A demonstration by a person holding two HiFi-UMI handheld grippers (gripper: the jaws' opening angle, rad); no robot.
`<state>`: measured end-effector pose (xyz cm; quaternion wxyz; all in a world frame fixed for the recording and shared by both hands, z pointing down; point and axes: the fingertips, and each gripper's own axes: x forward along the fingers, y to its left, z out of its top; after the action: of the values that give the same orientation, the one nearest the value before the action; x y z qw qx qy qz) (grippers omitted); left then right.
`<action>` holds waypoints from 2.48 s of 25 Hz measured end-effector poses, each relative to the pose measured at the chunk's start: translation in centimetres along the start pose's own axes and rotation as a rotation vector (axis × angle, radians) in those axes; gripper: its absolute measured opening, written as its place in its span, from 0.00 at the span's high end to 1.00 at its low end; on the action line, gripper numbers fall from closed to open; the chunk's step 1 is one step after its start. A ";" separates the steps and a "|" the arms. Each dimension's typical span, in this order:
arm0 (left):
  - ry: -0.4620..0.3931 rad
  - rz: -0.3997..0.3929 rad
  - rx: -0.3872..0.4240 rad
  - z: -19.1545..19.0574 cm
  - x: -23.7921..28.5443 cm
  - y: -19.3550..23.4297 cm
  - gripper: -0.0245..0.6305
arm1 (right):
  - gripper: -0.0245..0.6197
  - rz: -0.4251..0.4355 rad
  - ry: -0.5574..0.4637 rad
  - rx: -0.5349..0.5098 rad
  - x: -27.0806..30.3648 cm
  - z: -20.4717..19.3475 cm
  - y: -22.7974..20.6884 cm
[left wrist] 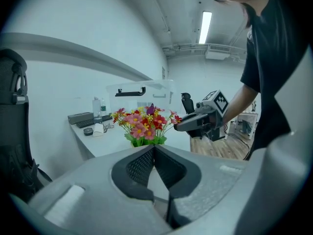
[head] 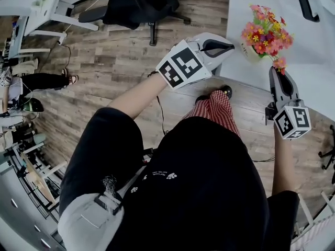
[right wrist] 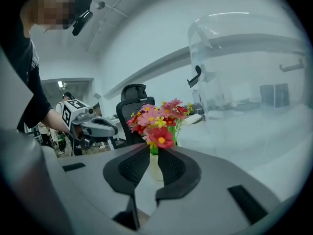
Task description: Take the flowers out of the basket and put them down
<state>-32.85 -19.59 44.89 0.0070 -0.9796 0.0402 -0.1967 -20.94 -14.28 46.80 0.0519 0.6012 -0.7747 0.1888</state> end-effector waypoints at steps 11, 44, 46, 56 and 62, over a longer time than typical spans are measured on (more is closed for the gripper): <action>-0.022 0.019 -0.021 0.1 -1.6 0.0 0.95 | 0.83 -0.044 -0.044 0.032 -2.2 -0.2 -0.6; -0.110 0.052 0.010 3.7 -6.5 -1.5 0.95 | 0.91 -0.079 -0.204 -0.074 -6.0 5.6 4.4; -0.112 0.055 0.018 4.1 -6.6 -1.9 0.95 | 0.92 -0.059 -0.212 -0.079 -5.9 6.2 5.0; -0.146 0.113 0.032 7.6 -4.9 -3.2 0.95 | 0.94 0.050 -0.241 -0.129 -6.6 9.1 4.8; -0.155 0.138 0.022 8.6 -3.7 -4.3 0.95 | 0.94 0.093 -0.254 -0.127 -7.4 9.9 4.4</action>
<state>-32.57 -15.02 35.67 0.0343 -0.9867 0.1046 -0.1197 -21.71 -10.11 34.40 -0.0172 0.5790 -0.8126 0.0641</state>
